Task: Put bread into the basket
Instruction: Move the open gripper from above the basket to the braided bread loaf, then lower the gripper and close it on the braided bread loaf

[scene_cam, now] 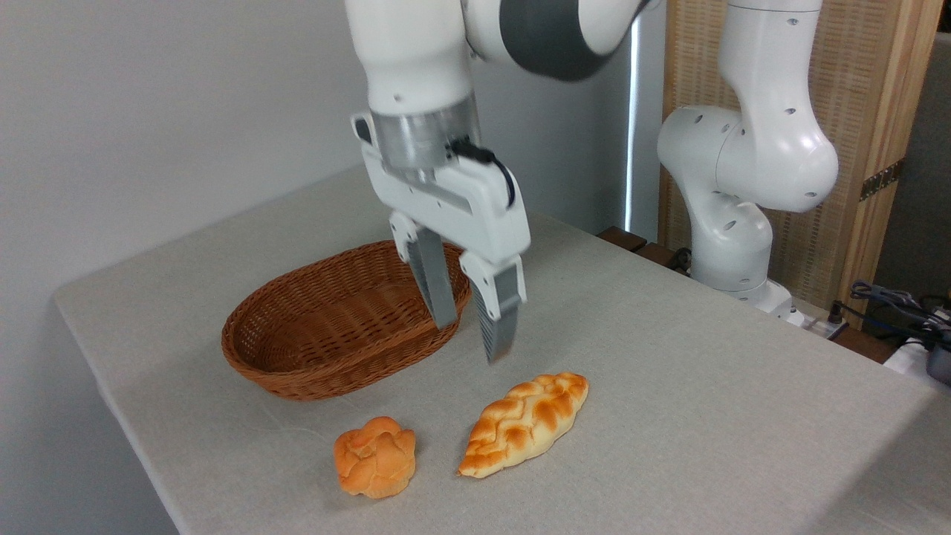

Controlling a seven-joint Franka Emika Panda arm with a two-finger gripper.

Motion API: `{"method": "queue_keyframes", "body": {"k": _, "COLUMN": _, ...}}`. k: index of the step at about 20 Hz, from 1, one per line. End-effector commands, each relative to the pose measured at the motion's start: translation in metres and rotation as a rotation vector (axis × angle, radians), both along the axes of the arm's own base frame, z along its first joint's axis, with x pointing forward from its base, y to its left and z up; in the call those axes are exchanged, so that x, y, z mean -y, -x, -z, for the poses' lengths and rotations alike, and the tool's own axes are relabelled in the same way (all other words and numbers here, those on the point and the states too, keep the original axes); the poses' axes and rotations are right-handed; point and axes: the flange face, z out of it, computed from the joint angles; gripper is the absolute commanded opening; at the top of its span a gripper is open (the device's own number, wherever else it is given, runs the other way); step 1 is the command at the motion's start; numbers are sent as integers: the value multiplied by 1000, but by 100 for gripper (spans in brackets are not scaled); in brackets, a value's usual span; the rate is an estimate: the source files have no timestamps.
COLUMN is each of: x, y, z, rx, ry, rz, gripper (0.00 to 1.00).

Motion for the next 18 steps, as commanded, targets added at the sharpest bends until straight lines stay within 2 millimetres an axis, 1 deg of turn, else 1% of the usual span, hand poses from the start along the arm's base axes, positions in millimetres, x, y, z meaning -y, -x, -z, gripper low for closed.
{"method": "queue_keyframes", "body": {"k": 1, "x": -17, "y": 12, "z": 31, "rx": 22, "ry": -13, "rz": -6, "gripper": 100}}
{"method": "queue_keyframes", "body": {"k": 3, "x": -16, "y": 12, "z": 44, "rx": 13, "ry": -14, "rz": -3, "gripper": 100}}
{"method": "queue_keyframes", "body": {"k": 4, "x": -17, "y": 13, "z": 47, "rx": 7, "ry": -15, "rz": -4, "gripper": 100}}
{"method": "queue_keyframes", "body": {"k": 8, "x": -22, "y": 21, "z": 70, "rx": -46, "ry": -81, "rz": 43, "gripper": 100}}
{"method": "queue_keyframes", "body": {"k": 13, "x": -21, "y": 22, "z": 83, "rx": -72, "ry": -81, "rz": 47, "gripper": 100}}
{"method": "queue_keyframes", "body": {"k": 18, "x": -21, "y": 29, "z": 105, "rx": -94, "ry": -77, "rz": 51, "gripper": 100}}
